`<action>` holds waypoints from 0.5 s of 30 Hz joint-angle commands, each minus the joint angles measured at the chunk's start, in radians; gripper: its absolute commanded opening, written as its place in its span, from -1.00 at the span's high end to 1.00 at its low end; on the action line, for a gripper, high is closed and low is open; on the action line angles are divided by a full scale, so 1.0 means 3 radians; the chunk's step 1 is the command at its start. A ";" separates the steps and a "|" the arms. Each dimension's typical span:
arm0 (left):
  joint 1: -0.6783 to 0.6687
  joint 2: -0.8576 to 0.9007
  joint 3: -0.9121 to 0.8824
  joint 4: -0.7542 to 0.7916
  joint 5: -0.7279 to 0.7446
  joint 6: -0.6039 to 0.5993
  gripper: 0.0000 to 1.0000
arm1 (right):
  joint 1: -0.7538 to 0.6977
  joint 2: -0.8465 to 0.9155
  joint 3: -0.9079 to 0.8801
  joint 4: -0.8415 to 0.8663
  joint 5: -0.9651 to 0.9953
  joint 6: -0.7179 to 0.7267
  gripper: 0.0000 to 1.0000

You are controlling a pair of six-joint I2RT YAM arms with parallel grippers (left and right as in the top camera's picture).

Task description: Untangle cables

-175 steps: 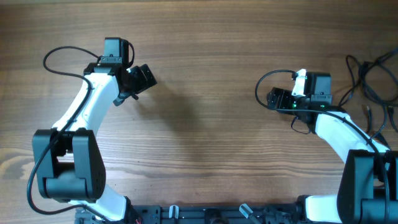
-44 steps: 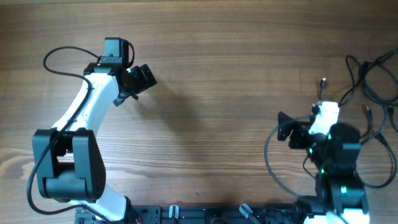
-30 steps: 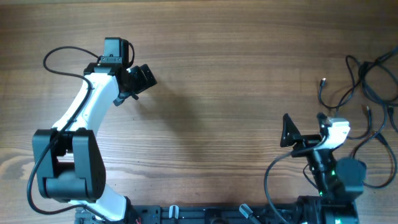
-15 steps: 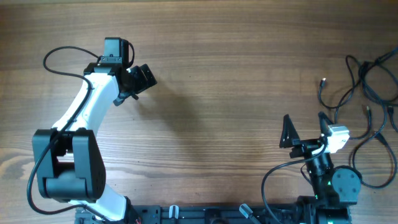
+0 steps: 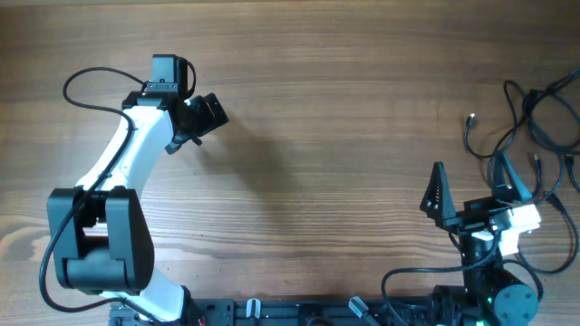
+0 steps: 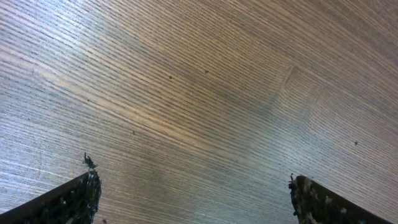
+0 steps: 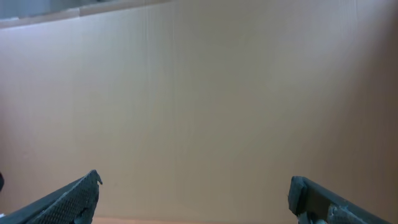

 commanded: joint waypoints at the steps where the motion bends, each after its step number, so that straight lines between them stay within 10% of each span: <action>1: 0.0004 0.0041 -0.0019 0.0000 0.0014 0.0064 -1.00 | 0.0008 -0.0039 -0.0317 0.0126 0.0032 -0.0045 -1.00; 15: 0.0004 0.0041 -0.0019 0.0000 0.0014 0.0064 -1.00 | 0.0014 -0.0039 -0.0322 -0.1147 0.0079 -0.0065 -1.00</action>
